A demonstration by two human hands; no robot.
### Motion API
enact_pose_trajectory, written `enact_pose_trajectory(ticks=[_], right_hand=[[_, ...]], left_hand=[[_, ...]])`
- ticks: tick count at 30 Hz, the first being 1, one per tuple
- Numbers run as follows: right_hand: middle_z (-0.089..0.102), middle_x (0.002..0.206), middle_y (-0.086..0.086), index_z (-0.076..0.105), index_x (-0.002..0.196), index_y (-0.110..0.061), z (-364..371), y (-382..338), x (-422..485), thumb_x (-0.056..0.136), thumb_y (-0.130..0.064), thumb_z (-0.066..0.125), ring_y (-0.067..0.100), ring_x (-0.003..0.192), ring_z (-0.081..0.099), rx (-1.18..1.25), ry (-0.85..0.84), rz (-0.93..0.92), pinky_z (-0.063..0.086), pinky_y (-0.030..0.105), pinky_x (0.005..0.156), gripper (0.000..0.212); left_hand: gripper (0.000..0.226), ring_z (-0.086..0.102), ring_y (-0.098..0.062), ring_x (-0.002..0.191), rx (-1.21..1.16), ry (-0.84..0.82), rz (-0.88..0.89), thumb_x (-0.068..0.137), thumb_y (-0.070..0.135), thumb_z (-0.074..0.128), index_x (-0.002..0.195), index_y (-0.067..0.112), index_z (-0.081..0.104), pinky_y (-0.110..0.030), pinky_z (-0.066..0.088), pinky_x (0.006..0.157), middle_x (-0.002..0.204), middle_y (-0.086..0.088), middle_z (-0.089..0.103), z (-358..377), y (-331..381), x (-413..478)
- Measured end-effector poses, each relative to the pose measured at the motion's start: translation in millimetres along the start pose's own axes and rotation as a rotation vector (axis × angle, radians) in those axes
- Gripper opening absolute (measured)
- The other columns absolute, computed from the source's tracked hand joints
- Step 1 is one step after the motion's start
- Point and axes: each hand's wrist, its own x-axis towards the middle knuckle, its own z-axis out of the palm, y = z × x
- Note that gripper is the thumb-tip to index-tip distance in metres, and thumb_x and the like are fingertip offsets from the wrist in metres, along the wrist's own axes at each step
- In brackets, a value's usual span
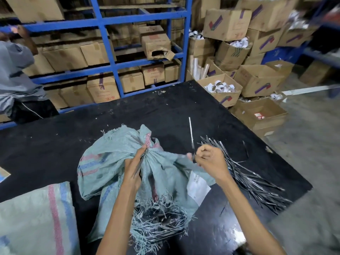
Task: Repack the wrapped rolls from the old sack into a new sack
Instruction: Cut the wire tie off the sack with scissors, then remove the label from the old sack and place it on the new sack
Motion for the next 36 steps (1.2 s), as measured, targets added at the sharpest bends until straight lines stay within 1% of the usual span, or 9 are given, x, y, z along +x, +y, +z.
enact_pose_trajectory(ticks=[3,7,9,13,19,22,29,32,36], right_hand=[[0.062,0.045,-0.008,0.063,0.067,-0.005,-34,31,20,0.075,-0.012,0.088,0.002,0.042,0.059,-0.214,0.253,0.052,0.048,0.016,0.051,0.026],[0.061,0.044,-0.011,0.065,0.057,-0.014,-86,91,44,0.073,-0.014,0.084,-0.008,0.046,0.06,-0.393,0.476,0.241,0.053,0.009,0.064,0.025],[0.067,0.054,-0.002,0.067,0.058,-0.016,-106,118,55,0.072,-0.02,0.085,0.001,0.06,0.068,-0.476,0.532,0.352,0.057,0.019,0.075,0.023],[0.076,0.081,0.018,0.077,0.077,0.0,-129,150,68,0.075,-0.026,0.084,0.03,0.087,0.075,-0.598,0.566,0.527,0.056,0.034,0.079,0.027],[0.075,0.098,0.018,0.07,0.097,0.001,-132,188,82,0.069,-0.038,0.087,0.029,0.097,0.074,-0.691,0.47,0.708,0.06,0.037,0.079,0.05],[0.073,0.104,0.008,0.065,0.108,-0.01,-126,187,85,0.065,-0.043,0.091,0.025,0.098,0.073,-0.768,0.43,0.776,0.058,0.033,0.075,0.06],[0.071,0.103,0.007,0.065,0.106,-0.011,-131,198,96,0.059,-0.046,0.096,0.027,0.1,0.072,-0.872,0.35,0.74,0.06,0.036,0.079,0.066],[0.073,0.1,0.012,0.068,0.103,-0.009,-130,192,100,0.073,-0.025,0.086,0.031,0.095,0.072,-0.861,0.394,0.64,0.062,0.041,0.08,0.039],[0.075,0.09,0.015,0.075,0.093,-0.013,-101,143,103,0.082,-0.013,0.074,0.033,0.087,0.073,-0.755,0.433,0.311,0.059,0.04,0.078,0.011]], left_hand=[[0.052,0.069,-0.021,0.087,0.042,0.016,-0.031,0.081,0.043,0.078,0.114,0.007,0.062,-0.035,0.057,0.08,0.097,-0.007,0.069,0,-9,13],[0.048,0.071,-0.014,0.093,0.042,0.004,-0.012,0.077,0.035,0.083,0.11,0.003,0.071,-0.033,0.054,0.089,0.107,-0.008,0.073,1,-22,13],[0.04,0.069,-0.015,0.093,0.071,0.015,-0.023,0.077,0.035,0.085,0.103,0.007,0.072,-0.034,0.053,0.091,0.107,-0.007,0.07,1,-27,17],[0.038,0.07,-0.017,0.105,0.056,0.063,-0.02,0.085,0.022,0.079,0.114,0.001,0.07,-0.038,0.052,0.098,0.115,-0.009,0.072,8,-35,21],[0.031,0.072,-0.013,0.102,0.066,0.088,-0.008,0.09,0.015,0.072,0.117,0.001,0.069,-0.021,0.059,0.078,0.113,-0.007,0.074,19,-36,26],[0.039,0.07,-0.016,0.109,0.078,0.059,-0.018,0.091,0.018,0.071,0.127,0.003,0.066,-0.03,0.06,0.086,0.119,-0.007,0.073,23,-37,31],[0.042,0.068,-0.017,0.114,0.069,0.072,-0.024,0.09,0.019,0.073,0.129,0.008,0.066,-0.033,0.058,0.092,0.123,-0.005,0.072,30,-39,31],[0.041,0.069,-0.018,0.112,0.049,0.088,-0.042,0.087,0.021,0.076,0.124,0.007,0.068,-0.036,0.057,0.095,0.119,-0.006,0.073,30,-36,28],[0.04,0.071,-0.018,0.107,0.059,0.108,-0.076,0.082,0.026,0.081,0.115,0.006,0.072,-0.042,0.051,0.102,0.114,-0.008,0.075,29,-31,18]])
